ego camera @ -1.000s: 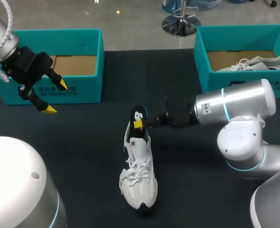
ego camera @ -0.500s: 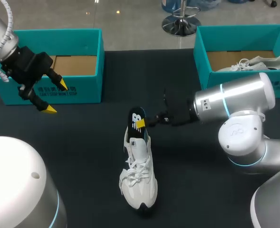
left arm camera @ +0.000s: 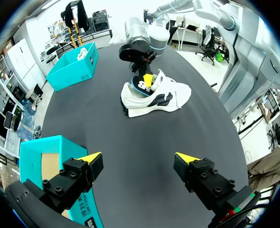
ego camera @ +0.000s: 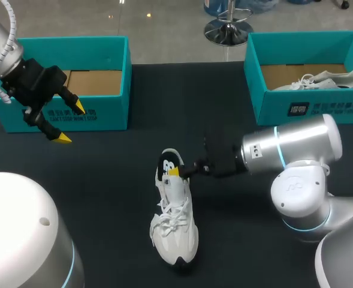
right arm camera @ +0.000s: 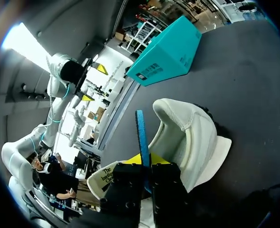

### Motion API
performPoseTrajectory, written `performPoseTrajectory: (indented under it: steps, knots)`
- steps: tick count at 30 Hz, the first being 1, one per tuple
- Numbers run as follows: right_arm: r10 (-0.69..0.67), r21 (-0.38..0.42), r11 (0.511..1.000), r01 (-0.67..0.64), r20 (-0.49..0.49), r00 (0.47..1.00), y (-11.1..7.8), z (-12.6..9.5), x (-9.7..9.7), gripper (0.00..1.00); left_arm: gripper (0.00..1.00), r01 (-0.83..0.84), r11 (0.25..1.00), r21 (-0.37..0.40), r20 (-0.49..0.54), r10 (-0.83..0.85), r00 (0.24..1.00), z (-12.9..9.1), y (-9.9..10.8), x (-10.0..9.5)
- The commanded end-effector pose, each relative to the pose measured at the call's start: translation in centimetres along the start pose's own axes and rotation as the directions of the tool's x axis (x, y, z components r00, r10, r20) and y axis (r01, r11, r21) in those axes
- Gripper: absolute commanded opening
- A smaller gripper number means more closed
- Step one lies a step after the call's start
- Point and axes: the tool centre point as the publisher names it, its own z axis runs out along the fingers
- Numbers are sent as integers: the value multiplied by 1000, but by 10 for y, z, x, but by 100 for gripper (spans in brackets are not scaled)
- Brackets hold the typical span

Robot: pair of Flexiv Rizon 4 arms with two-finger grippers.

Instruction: Take the shoe out of the shoebox, open the shoe tongue, remove and reinsert the insole, then place the shoe into the shoebox

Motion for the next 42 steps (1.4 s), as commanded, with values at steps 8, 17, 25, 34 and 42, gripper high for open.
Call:
performPoseTrajectory:
  steps: [8, 17, 25, 34, 42]
  knots:
    - [-33, 8, 999, 33, 26, 999, 19, -5, 3, 82, 100, 0, 1000, -3, -2, 0, 1000, 0, 0, 0]
    - [-54, 11, 999, 53, 46, 998, 35, -11, 0, 44, 100, 0, 1000, -3, -2, 0, 1000, 0, 0, 0]
    - [-47, 14, 999, 46, 65, 997, 34, -15, -1, 15, 100, 0, 1000, -3, -2, 0, 1000, 0, 0, 0]
    - [-49, 17, 999, 48, 70, 996, 36, -16, 0, 0, 100, 0, 1000, -3, -2, 0, 1000, 0, 0, 0]
    - [-15, 32, 999, 14, 43, 999, 18, -4, -4, 0, 100, 0, 1000, -3, -2, 0, 1000, 0, 0, 0]
